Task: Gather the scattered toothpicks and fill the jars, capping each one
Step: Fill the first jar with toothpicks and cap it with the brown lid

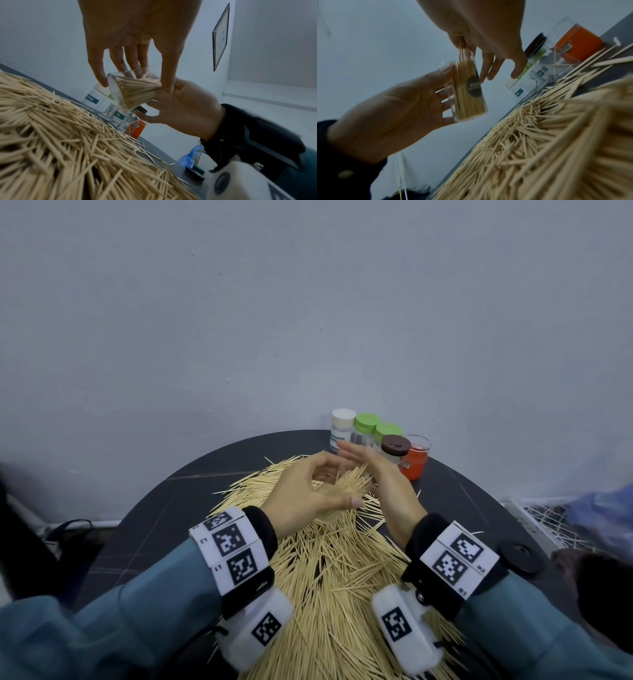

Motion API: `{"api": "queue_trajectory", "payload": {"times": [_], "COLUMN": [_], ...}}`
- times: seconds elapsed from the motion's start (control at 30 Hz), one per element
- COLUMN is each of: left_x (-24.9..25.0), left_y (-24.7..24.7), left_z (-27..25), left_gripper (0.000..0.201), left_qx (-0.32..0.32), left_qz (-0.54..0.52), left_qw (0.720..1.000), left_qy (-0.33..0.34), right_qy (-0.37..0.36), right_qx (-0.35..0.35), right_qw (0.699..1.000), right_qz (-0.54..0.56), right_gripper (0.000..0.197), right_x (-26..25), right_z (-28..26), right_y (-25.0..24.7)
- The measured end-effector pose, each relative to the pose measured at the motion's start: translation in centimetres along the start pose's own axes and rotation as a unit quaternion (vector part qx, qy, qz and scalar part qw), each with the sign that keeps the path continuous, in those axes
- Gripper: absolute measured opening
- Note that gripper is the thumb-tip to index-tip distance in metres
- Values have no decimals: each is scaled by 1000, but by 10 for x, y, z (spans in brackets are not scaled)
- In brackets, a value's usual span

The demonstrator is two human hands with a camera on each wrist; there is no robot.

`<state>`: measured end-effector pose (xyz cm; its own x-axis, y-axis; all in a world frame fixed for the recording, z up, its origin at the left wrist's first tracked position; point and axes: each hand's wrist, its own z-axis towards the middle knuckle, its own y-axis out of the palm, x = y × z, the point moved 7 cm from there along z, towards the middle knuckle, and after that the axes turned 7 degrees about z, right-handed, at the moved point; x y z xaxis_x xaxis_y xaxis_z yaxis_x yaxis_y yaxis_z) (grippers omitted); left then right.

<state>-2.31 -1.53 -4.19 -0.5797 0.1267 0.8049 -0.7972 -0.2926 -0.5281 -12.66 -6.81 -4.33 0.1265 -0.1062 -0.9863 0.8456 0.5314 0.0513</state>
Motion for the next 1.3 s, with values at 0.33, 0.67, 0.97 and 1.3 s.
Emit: {"api": "queue_trajectory", "payload": {"times": [0.33, 0.67, 0.97, 1.3], "left_x": [1, 10, 16, 12], "left_y": [-19, -30, -25, -36], "left_z": [0, -4, -6, -2], "left_gripper": [49, 51, 52, 52], "left_qx": [83, 141, 112, 138], "left_qz": [44, 103, 157, 102], "left_qw": [996, 984, 980, 985], "left_qy": [1, 32, 57, 30], "right_qy": [-74, -106, -103, 12], "right_qx": [11, 57, 17, -30], "right_qw": [996, 986, 989, 984], "right_qz": [-44, -114, -109, -178], "right_gripper": [22, 13, 7, 5], "right_x": [-6, -10, -16, -13], "right_z": [6, 5, 0, 15], "right_y": [-9, -15, -7, -26]}}
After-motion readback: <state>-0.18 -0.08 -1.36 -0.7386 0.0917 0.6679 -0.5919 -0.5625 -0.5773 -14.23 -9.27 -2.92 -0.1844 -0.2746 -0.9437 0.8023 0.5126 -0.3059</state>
